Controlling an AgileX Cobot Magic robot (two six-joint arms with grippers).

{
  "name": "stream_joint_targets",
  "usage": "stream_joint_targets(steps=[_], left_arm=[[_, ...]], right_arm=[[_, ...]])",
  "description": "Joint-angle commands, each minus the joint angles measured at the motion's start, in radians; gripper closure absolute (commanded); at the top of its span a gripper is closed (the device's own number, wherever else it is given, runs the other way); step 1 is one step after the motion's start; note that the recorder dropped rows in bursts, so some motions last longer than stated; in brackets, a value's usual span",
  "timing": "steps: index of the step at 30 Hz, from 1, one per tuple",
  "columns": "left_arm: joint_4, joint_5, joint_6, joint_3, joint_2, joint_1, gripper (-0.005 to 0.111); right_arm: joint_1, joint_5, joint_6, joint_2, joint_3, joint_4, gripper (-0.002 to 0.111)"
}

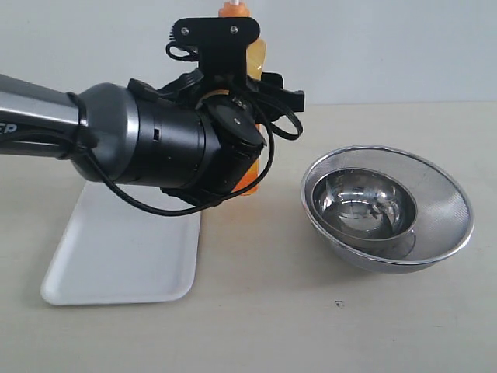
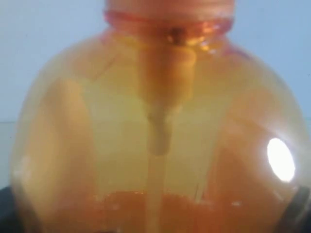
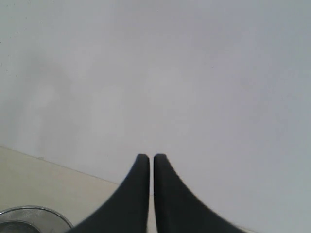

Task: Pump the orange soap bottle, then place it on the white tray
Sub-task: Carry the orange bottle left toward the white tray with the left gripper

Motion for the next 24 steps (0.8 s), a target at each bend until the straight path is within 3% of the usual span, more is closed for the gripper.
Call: stream_joint_targets(steps=[1,24], left_arm=[[0.029,-0.067,0.038,-0.007,-0.045,-0.002,0.102],[0.056,-0.145,0.022,0.219,-0.217,-0.002,0.102]], right_arm=[[0.001,0.000,0.008,-0.006,0.006,-0.008,0.108],[0.001,0.000,0.010,-0.006,0.006,-0.008,0.108]])
